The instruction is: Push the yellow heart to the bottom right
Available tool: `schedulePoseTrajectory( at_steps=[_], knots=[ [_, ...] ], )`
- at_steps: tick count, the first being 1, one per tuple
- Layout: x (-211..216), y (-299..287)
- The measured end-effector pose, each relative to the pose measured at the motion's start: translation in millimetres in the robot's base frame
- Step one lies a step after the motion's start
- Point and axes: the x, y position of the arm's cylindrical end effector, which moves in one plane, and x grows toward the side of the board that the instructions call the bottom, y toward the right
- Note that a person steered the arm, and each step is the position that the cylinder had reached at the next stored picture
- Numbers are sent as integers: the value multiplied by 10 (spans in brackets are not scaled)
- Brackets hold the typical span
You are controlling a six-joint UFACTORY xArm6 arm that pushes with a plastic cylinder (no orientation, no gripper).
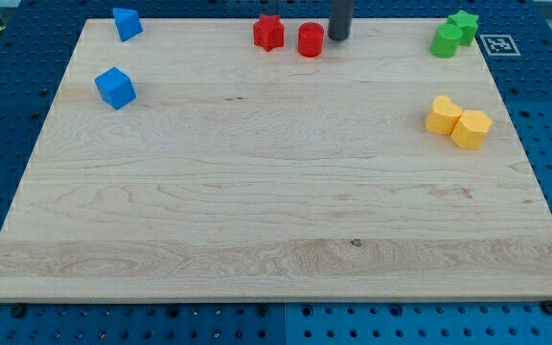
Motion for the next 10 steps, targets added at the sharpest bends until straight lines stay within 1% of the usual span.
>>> schedulePoseTrajectory(
  at_steps=[1, 2, 4, 5, 7, 8, 10],
  knots=[
    [600, 262],
    [935, 450],
    [1297, 892],
    [1298, 985],
    [1298, 1602],
    [1335, 1592],
    [1500, 1092]
  ],
)
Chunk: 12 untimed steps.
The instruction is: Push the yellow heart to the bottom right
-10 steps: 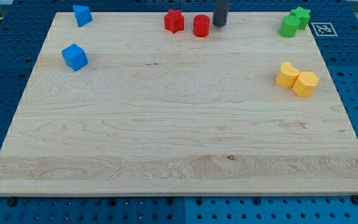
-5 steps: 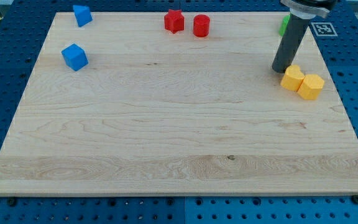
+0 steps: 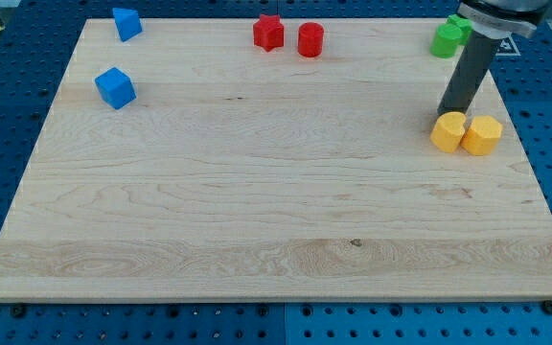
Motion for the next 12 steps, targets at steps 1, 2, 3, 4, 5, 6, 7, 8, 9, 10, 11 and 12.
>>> schedulePoseTrajectory(
  at_steps=[1, 2, 3, 4, 5, 6, 7, 8, 9, 10, 11, 12],
  knots=[
    [171, -38],
    [328, -63],
    [532, -131],
    [906, -245],
    [995, -566],
    [1136, -905],
    [1190, -758],
    [1190, -551],
    [1257, -349],
    [1347, -158],
    [1508, -81],
    [1673, -53]
  ],
)
